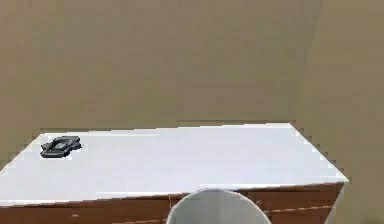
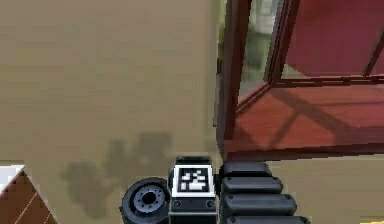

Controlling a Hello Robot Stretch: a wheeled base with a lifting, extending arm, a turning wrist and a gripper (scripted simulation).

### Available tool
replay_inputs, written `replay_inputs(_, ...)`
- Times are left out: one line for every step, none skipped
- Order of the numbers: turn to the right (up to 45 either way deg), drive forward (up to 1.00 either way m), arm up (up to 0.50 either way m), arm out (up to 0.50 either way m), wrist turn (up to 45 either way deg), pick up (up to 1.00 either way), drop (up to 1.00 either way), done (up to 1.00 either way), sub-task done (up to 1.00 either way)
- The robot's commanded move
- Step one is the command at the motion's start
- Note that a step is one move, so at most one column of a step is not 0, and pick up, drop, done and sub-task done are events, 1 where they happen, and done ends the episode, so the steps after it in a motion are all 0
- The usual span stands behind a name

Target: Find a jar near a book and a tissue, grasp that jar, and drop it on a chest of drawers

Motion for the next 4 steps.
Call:
replay_inputs(-9.0, 0.00, 0.00, 0.00, 0.0, 0.00, 0.00, 0.00, 0.00)
replay_inputs(0.0, 0.20, 0.00, 0.00, 0.0, 0.00, 0.00, 0.00, 0.00)
replay_inputs(45.0, 0.00, 0.00, 0.00, 0.0, 0.00, 0.00, 0.00, 0.00)
replay_inputs(45.0, 0.00, 0.00, 0.00, 0.0, 0.00, 0.00, 0.00, 0.00)
